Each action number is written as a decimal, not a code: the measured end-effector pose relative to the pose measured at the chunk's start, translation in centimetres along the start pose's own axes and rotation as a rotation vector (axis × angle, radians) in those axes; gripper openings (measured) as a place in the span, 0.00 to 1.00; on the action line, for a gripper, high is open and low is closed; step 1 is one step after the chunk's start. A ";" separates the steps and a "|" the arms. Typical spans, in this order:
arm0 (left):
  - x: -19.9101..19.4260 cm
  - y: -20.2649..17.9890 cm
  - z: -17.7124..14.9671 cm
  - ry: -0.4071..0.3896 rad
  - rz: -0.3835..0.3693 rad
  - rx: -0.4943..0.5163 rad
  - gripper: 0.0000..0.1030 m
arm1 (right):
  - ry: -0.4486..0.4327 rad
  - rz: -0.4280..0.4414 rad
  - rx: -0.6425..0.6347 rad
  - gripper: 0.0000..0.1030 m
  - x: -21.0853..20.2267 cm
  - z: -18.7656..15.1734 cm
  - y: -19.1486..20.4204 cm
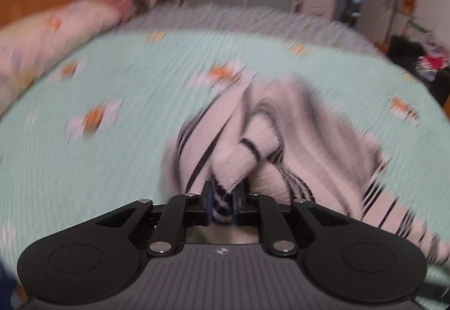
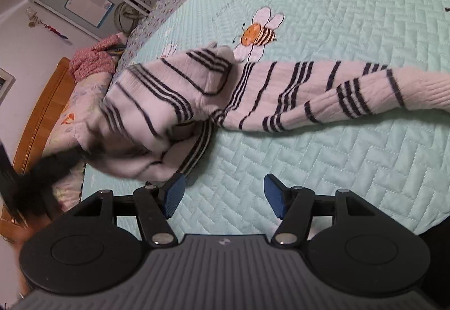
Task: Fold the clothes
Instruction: 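Lay the lifted garment edge down on the quilt and open the left gripper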
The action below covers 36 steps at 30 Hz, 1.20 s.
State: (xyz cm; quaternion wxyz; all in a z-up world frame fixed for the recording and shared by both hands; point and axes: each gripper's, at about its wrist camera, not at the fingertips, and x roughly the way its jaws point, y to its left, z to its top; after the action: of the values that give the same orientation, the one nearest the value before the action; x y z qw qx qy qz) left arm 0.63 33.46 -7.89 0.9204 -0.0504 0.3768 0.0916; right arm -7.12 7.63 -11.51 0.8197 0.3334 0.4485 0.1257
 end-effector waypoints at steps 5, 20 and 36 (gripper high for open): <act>-2.2 2.0 -0.9 -0.004 -0.006 -0.023 0.27 | 0.011 0.004 -0.003 0.62 0.4 -0.2 0.4; -6.1 -8.8 -3.8 0.024 -0.271 0.217 0.72 | -0.026 0.023 -0.040 0.68 -1.5 -0.3 1.7; -3.0 -4.9 -2.9 0.178 -0.021 0.084 0.72 | 0.007 0.003 -0.023 0.68 0.2 -0.6 1.1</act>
State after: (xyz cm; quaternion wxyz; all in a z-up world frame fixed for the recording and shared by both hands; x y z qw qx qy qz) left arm -2.41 27.80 -7.72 0.8855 -0.0234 0.4600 0.0613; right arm -7.38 8.78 -11.17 0.8217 0.3241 0.4493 0.1334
